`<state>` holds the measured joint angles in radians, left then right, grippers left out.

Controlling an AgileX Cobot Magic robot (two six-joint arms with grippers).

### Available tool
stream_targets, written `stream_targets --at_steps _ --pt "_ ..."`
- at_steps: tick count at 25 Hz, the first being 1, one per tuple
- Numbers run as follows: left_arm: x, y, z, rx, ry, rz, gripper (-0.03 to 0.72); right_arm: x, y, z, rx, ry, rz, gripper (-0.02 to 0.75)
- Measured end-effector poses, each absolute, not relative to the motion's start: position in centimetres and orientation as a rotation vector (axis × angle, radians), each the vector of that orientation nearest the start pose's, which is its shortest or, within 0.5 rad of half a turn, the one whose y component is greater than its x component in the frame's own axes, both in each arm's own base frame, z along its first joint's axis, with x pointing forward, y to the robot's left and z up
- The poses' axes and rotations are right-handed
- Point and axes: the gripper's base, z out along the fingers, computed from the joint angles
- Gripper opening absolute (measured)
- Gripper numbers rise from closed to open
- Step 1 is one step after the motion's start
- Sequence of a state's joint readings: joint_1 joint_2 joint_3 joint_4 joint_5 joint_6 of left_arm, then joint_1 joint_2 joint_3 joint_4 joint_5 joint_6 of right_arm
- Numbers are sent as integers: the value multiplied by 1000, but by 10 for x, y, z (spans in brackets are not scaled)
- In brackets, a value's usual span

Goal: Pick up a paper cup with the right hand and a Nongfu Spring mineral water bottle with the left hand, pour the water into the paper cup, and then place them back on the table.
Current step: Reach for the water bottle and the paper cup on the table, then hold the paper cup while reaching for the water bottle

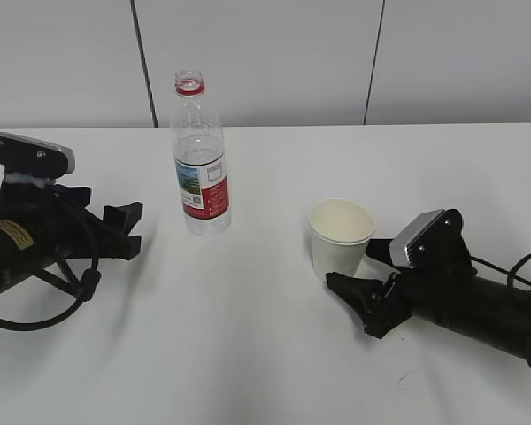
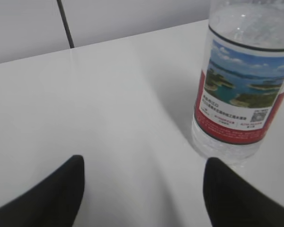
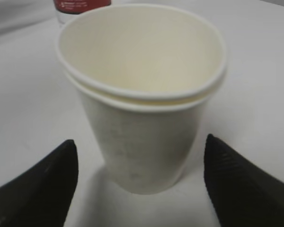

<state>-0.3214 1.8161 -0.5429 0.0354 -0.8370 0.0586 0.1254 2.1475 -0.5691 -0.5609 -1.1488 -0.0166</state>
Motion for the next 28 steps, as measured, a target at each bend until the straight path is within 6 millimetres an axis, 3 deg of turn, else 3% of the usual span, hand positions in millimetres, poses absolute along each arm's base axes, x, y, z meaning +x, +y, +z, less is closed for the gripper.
stream_targets --at_steps 4,20,28 --pt "289 -100 132 415 1877 -189 479 300 85 49 -732 1812 431 617" --pt "289 -100 133 424 1869 -192 488 321 91 41 -744 1776 433 615" --pt "288 -107 133 525 1843 -231 491 321 92 41 -750 1772 437 496"
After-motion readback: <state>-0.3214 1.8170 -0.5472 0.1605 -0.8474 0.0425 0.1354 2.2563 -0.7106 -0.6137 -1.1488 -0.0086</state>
